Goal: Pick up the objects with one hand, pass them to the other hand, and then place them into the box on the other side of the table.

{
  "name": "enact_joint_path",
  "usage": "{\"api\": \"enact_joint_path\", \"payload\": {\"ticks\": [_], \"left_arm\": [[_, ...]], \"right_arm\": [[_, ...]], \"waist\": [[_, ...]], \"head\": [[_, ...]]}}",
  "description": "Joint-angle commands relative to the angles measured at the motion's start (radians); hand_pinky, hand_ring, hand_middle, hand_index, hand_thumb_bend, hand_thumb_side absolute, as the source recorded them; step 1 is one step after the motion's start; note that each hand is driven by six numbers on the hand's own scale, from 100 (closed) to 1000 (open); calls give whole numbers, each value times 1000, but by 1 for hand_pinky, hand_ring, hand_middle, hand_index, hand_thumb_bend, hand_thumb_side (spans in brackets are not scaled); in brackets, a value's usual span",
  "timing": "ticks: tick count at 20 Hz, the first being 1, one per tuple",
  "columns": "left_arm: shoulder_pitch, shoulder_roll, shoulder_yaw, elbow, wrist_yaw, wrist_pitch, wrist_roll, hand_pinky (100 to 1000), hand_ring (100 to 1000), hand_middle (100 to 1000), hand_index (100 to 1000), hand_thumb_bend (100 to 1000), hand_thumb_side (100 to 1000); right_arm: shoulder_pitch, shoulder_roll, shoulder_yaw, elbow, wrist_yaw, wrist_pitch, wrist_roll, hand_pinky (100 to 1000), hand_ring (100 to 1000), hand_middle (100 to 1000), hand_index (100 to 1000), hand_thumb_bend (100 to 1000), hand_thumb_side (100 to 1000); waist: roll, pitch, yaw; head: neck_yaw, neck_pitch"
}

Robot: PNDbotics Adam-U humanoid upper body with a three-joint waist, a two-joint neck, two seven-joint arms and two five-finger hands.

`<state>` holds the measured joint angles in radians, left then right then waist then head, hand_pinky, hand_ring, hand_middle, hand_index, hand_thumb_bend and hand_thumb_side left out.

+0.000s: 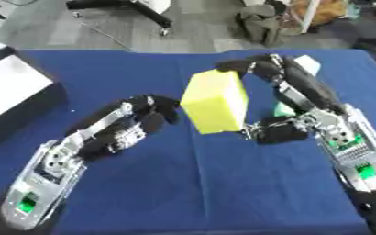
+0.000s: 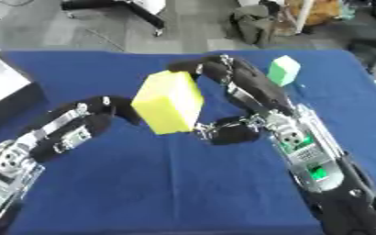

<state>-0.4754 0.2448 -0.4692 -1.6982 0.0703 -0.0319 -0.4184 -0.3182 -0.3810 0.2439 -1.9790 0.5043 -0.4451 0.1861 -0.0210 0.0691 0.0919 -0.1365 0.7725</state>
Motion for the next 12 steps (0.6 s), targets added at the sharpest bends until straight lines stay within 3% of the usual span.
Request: {"api": "enact_joint_path", "payload": {"ticks": [1, 8, 12], "left_arm": [[-24, -11, -14, -1, 52, 12, 5, 938, 740, 670, 877, 383, 746], [-39, -24, -26, -1, 179, 11, -20, 944, 749, 675, 894, 563, 667], [-42, -30, -29, 6, 208, 10, -10, 948, 755, 682, 903, 585, 684]], "right_arm": [[-20, 1, 3, -21, -21, -1, 15, 640, 577, 473, 596, 100, 100], [-29, 17, 10, -21, -39, -3, 31, 638, 576, 471, 595, 100, 100], [-32, 24, 13, -21, -46, -3, 36, 637, 575, 470, 593, 100, 100]], "waist": [[0, -14, -1], [-1, -13, -3], [-1, -11, -5]], "head": [[-5, -2], [-10, -2], [-12, -2]]}}
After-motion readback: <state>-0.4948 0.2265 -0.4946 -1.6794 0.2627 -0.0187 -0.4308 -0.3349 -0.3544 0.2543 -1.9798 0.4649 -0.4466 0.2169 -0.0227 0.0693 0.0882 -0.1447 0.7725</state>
